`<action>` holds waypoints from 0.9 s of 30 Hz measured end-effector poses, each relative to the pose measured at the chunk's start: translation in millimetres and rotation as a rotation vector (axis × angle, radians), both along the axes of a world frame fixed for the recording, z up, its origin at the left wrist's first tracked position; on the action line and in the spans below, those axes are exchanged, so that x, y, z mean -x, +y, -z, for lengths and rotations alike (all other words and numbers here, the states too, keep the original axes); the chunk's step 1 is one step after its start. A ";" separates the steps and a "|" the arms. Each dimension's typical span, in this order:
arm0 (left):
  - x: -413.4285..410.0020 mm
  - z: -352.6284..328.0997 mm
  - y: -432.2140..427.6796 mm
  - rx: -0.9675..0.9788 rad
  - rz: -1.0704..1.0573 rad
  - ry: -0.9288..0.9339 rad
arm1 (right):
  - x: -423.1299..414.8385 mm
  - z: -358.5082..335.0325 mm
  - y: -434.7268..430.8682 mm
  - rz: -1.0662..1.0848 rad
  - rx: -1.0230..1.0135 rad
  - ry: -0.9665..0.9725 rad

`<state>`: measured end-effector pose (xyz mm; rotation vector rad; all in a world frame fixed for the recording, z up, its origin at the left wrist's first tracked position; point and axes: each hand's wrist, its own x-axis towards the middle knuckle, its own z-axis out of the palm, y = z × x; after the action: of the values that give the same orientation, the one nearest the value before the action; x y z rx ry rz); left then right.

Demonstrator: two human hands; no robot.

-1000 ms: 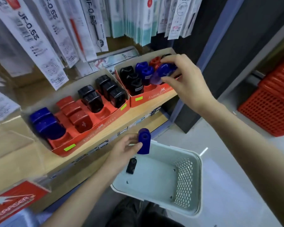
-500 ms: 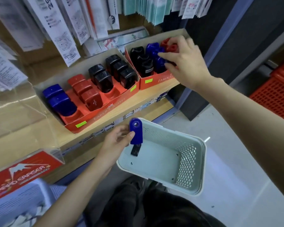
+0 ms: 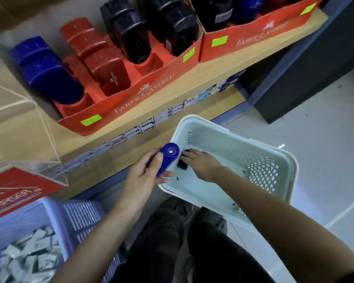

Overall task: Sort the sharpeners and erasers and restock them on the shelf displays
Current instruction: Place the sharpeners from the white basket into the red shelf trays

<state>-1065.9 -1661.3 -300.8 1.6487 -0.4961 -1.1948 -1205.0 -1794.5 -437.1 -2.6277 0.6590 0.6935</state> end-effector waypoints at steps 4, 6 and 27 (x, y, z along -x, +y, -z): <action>-3.3 4.5 4.2 -0.026 -0.021 0.001 | -3.2 20.2 -15.6 -0.008 0.150 0.049; -3.9 5.2 7.0 -0.030 -0.016 -0.007 | 1.6 26.5 -10.3 0.056 0.191 0.093; -18.5 -145.2 27.7 0.235 0.070 -0.220 | 27.5 -264.2 23.0 0.708 -0.561 -0.946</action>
<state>-1047.5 -1633.7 -155.6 1.5753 -0.8068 -0.9680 -1232.5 -1771.5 -172.9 -1.6989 0.8240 -0.4932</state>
